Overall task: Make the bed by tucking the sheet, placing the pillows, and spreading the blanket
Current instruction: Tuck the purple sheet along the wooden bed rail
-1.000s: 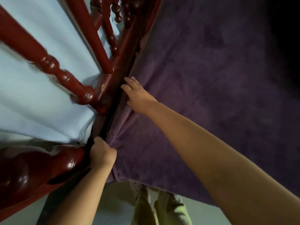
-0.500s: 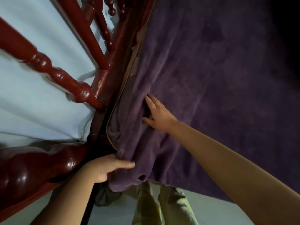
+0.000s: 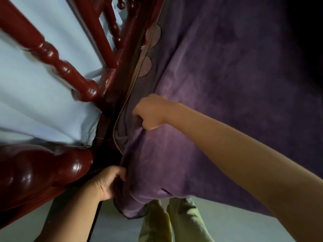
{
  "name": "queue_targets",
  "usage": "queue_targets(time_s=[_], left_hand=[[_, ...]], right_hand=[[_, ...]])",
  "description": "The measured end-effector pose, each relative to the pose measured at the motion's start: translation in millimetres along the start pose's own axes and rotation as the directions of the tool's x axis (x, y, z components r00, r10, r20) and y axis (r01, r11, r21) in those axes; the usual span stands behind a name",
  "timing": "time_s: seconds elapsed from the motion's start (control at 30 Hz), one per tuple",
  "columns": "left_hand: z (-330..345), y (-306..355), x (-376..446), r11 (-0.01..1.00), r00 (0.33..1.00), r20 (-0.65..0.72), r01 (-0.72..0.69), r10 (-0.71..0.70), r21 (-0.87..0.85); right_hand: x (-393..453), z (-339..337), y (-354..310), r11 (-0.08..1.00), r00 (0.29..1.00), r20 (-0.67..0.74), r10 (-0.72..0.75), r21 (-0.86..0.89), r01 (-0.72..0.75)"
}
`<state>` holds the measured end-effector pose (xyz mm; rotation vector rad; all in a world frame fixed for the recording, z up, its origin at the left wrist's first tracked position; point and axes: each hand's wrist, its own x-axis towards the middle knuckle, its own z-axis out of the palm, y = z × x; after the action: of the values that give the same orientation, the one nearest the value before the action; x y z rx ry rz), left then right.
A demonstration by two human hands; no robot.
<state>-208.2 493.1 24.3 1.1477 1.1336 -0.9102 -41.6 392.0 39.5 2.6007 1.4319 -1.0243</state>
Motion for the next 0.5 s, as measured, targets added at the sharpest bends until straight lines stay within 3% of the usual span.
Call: queue_targets(time_s=[0.1, 0.2, 0.33, 0.5], left_hand=[[-9.2, 0.7, 26.6, 0.997, 0.962, -0.271, -0.006, 0.025, 0.073], [-6.8, -4.7, 45.0, 0.92, 0.814, -0.556, 0.074, 0.168, 0.386], [13.5, -13.6, 37.5, 0.753, 0.728, -0.581, 0.137, 0.364, 0.643], [29.2, -11.7, 38.5, 0.606, 0.746, -0.526, 0.209, 0.409, 0.768]], right_hand=[[15.5, 11.8, -10.1, 0.998, 0.998, -0.067, -0.002, -0.058, -0.002], [33.3, 34.1, -18.0, 0.997, 0.983, -0.166, 0.076, 0.013, -0.075], [38.5, 59.0, -16.1, 0.985, 0.979, -0.147, 0.139, 0.124, -0.121], [19.0, 67.3, 11.3, 0.955, 0.965, -0.144, 0.22, 0.236, -0.183]])
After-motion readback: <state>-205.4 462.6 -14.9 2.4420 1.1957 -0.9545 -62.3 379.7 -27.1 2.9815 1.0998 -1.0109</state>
